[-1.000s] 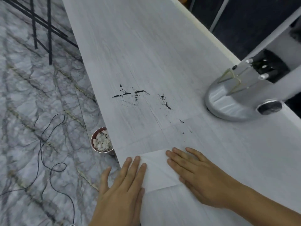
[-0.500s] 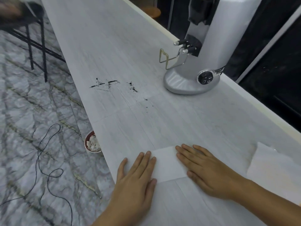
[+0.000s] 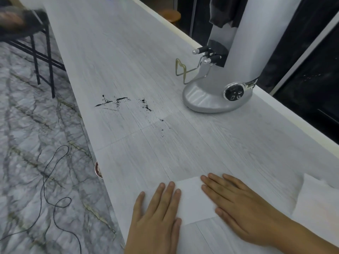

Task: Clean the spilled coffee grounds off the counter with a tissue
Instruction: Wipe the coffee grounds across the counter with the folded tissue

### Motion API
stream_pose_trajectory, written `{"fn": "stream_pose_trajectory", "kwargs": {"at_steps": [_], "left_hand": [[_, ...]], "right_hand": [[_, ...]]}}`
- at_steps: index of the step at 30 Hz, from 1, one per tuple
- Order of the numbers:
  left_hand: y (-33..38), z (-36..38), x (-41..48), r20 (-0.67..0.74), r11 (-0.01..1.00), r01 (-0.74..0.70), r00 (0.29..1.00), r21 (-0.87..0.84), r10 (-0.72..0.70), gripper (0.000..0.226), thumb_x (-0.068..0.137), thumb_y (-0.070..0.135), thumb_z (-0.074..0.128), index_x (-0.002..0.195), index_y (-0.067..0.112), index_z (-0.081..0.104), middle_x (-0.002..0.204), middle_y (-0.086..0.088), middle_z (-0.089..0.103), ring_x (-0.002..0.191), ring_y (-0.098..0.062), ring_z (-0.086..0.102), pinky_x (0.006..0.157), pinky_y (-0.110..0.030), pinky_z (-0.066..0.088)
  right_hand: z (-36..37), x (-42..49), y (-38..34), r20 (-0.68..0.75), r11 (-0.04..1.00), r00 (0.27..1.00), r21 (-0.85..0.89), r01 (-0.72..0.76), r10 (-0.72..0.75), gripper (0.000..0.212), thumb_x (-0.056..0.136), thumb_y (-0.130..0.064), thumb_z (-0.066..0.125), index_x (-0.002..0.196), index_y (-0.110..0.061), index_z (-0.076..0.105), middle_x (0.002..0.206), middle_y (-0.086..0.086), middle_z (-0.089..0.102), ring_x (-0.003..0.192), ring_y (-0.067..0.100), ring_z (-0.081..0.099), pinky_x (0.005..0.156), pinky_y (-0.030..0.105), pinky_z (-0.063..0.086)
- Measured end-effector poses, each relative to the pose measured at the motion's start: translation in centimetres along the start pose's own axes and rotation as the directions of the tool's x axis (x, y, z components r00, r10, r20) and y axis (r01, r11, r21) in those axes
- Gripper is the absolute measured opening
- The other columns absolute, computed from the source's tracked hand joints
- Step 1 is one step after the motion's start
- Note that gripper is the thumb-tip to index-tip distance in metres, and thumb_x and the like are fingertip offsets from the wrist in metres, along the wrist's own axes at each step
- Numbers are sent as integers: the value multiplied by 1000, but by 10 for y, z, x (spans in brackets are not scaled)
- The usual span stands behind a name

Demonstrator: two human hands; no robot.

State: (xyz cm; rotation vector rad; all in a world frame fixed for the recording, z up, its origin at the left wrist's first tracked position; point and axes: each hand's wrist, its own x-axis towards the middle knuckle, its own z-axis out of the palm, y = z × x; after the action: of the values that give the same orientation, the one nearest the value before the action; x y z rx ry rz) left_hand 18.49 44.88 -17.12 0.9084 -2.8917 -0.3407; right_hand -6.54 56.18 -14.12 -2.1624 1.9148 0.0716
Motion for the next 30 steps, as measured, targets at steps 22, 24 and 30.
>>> {"fn": "stream_pose_trajectory", "kwargs": {"at_steps": [22, 24, 30], "left_hand": [[-125, -32, 135, 6, 989, 146, 989, -8, -146, 59, 95, 41, 36, 150, 20, 39, 159, 2, 32, 145, -17, 32, 110, -62, 30], [-142, -36, 148, 16, 987, 161, 987, -7, -161, 59, 96, 41, 34, 151, 20, 37, 160, 3, 30, 146, -17, 31, 112, -61, 27], [-184, -47, 183, 42, 982, 188, 981, -11, -188, 58, 99, 40, 32, 153, 19, 31, 162, 2, 25, 149, -17, 24, 115, -61, 20]], "right_hand": [[-55, 206, 64, 82, 992, 995, -104, 73, -64, 57, 104, -34, 24, 156, -19, 7, 164, -1, 1, 150, 11, -2, 119, 38, 9], [-60, 228, 66, 75, 991, 995, -112, 74, -66, 57, 104, -33, 25, 156, -18, 9, 164, 0, 3, 150, 12, 0, 120, 38, 9], [-71, 289, 72, 63, 989, 996, -126, 74, -66, 56, 104, -31, 24, 155, -14, 11, 164, 3, 5, 150, 14, 2, 120, 40, 13]]}}
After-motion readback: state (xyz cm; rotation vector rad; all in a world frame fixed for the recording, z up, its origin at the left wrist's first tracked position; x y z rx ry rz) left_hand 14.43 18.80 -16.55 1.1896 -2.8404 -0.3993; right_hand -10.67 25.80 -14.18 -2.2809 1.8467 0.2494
